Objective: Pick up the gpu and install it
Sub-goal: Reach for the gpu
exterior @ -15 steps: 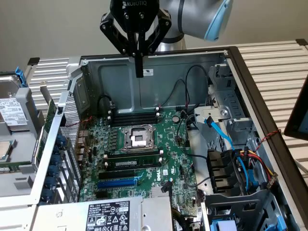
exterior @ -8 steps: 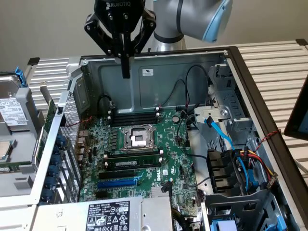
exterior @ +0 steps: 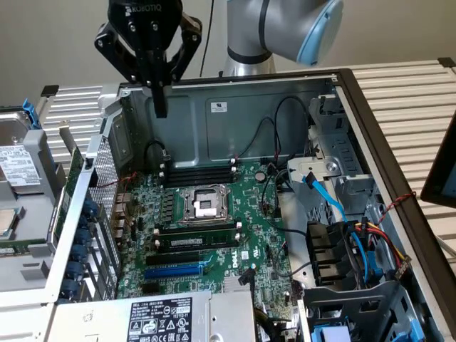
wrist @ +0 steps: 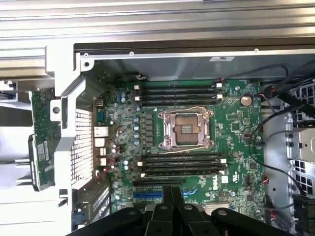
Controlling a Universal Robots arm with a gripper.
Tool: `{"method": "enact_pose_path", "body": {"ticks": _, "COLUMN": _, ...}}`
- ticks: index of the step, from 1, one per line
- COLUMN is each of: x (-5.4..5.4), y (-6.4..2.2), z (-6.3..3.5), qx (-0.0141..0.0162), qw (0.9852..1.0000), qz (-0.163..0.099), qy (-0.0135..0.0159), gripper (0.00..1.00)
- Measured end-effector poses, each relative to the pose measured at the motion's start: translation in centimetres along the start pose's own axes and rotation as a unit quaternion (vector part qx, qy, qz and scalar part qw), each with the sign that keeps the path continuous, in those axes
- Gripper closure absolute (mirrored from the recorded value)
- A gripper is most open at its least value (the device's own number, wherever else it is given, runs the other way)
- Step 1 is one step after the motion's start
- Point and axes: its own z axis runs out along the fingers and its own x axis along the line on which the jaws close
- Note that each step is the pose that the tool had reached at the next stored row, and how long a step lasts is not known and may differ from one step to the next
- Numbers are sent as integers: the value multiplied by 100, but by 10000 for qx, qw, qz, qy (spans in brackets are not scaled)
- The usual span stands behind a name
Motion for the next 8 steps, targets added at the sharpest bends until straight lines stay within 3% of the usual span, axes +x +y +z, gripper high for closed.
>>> {"method": "enact_pose_path", "body": {"ticks": 8, "x": 360, "y": -20, "z": -9, "qx": 0, "qw": 10000, "qz": 0, "qy": -1, "gripper": 89}}
